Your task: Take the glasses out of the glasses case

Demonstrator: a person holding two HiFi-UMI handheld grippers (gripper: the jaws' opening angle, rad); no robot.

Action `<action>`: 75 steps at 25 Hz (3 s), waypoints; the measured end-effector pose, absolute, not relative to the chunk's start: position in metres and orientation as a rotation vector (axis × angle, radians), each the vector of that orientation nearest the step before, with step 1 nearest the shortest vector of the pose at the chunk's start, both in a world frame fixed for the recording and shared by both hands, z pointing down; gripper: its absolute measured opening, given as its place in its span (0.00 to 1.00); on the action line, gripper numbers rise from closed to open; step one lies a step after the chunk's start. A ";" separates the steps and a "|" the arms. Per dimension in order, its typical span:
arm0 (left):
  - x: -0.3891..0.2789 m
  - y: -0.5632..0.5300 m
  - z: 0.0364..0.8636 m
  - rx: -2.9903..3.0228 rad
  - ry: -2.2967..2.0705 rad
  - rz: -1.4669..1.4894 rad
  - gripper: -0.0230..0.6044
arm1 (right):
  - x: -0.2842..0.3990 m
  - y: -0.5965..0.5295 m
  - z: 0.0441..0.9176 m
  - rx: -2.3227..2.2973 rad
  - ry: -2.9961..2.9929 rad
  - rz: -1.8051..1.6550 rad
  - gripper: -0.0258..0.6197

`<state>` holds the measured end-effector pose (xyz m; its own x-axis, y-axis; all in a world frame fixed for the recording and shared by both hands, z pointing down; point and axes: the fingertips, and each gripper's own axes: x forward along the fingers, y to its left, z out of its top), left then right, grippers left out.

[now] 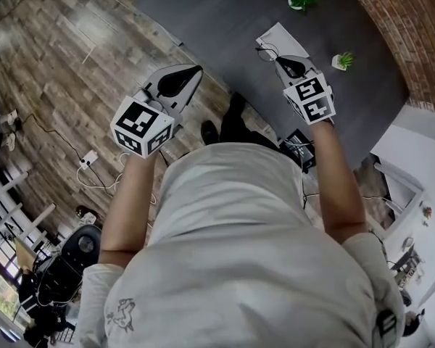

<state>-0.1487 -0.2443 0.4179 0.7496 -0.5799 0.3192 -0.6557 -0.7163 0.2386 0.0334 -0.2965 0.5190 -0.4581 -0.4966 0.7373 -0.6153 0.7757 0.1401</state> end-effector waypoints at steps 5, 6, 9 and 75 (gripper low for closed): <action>-0.155 -0.227 0.405 2.643 -0.949 0.288 0.05 | 0.027 -0.275 0.504 0.873 -2.176 0.167 0.07; -0.157 -0.224 0.403 2.647 -0.949 0.284 0.05 | 0.025 -0.271 0.502 0.876 -2.179 0.163 0.07; -0.160 -0.215 0.397 2.666 -0.949 0.268 0.05 | 0.022 -0.262 0.499 0.886 -2.177 0.153 0.07; 0.088 0.070 0.353 2.675 -0.993 0.301 0.05 | 0.241 0.033 0.405 0.997 -2.603 0.189 0.07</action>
